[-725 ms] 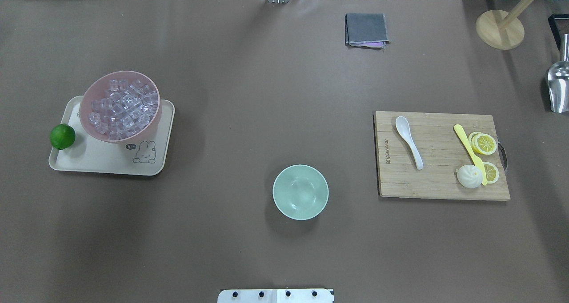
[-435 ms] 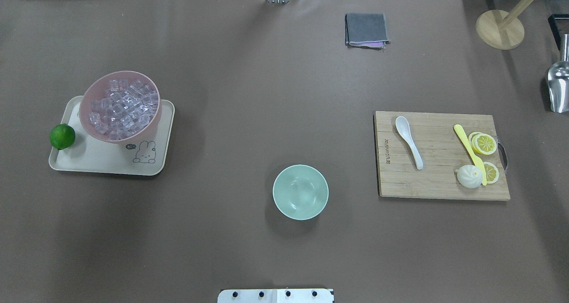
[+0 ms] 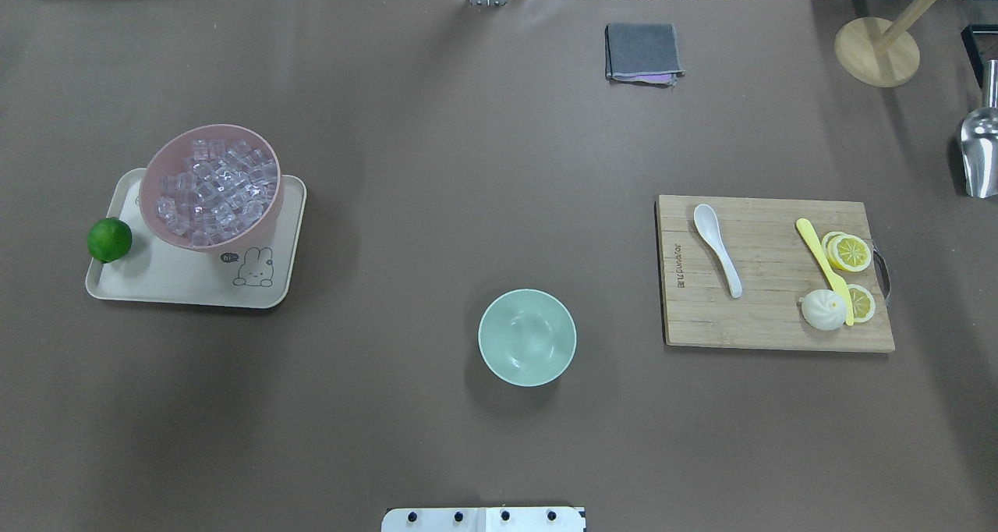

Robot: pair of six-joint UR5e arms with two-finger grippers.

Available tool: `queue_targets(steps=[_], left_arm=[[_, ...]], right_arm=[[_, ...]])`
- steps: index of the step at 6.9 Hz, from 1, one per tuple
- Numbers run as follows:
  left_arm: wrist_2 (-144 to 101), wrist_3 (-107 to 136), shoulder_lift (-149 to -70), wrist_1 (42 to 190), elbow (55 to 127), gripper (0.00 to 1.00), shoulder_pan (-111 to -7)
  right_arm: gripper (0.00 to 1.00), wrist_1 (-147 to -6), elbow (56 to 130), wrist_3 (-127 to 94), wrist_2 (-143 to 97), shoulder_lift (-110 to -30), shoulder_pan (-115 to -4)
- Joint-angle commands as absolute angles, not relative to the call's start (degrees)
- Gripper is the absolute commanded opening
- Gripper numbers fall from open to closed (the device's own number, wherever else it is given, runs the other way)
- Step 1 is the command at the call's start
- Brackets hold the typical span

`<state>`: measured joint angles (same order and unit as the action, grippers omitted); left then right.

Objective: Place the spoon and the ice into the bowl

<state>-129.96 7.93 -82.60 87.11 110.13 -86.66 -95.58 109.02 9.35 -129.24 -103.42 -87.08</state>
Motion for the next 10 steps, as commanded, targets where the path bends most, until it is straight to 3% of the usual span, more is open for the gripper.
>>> queue_targets(steps=[1, 5, 8, 10], left_arm=[[-130.2, 8.2, -83.5, 90.1, 111.9, 0.98, -87.6], [-128.1, 8.2, -82.7, 117.5, 106.4, 0.98, -88.0], [-128.9, 13.6, -84.9, 121.5, 106.4, 0.98, -85.4], [-134.0, 32.0, -85.0, 133.6, 106.4, 0.98, -76.9]], right_arm=[[1.0, -82.3, 108.7, 8.6, -131.4, -103.4, -87.1], [1.0, -63.7, 109.7, -2.6, -134.6, -101.3, -87.0], [1.0, -63.4, 110.4, -14.0, -134.9, -98.1, -82.3], [1.0, -63.5, 114.1, -29.3, -133.8, -96.6, -73.3]])
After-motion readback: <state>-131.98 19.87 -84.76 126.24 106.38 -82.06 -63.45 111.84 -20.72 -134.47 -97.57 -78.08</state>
